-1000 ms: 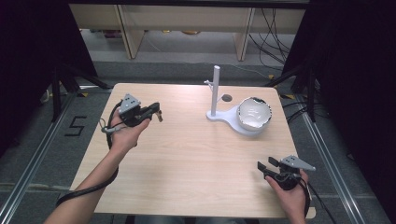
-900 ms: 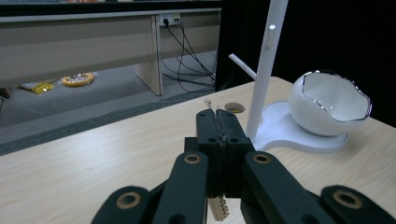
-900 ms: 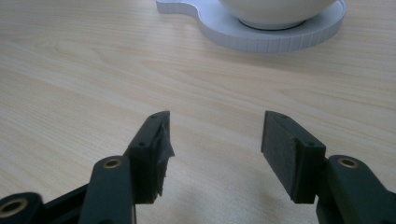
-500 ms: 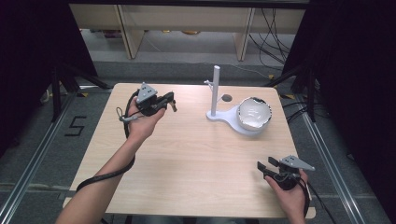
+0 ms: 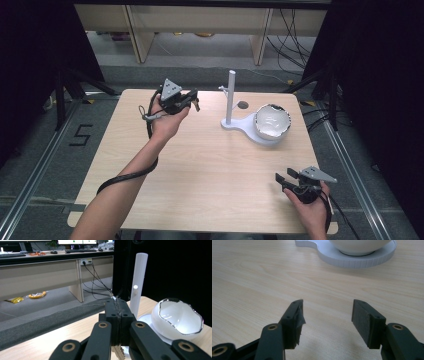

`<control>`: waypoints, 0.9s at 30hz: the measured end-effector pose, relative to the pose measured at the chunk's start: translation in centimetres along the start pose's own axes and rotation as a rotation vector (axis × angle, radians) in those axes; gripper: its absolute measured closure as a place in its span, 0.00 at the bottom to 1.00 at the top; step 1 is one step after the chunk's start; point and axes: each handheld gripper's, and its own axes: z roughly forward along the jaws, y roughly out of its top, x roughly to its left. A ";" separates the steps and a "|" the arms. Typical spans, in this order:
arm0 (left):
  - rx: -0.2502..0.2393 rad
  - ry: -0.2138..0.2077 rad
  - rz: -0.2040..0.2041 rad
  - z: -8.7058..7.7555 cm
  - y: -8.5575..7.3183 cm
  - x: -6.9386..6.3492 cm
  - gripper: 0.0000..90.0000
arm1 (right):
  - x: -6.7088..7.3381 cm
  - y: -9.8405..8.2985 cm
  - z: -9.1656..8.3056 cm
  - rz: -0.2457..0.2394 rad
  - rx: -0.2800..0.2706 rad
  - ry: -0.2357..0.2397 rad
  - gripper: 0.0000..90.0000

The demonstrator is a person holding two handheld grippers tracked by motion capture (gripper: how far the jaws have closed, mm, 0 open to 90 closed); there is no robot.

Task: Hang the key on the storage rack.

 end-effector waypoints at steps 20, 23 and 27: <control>-0.024 -0.020 -0.012 4.1 0.9 -1.9 0.99 | 0.0 -0.1 0.0 0.009 -0.015 0.007 0.49; -0.021 -0.016 -0.007 4.6 0.9 -2.0 0.99 | 0.0 -0.1 0.1 0.012 -0.015 0.011 0.49; -0.018 -0.013 -0.009 5.0 0.9 -2.2 0.99 | -0.1 -0.1 0.1 0.006 -0.015 0.001 0.49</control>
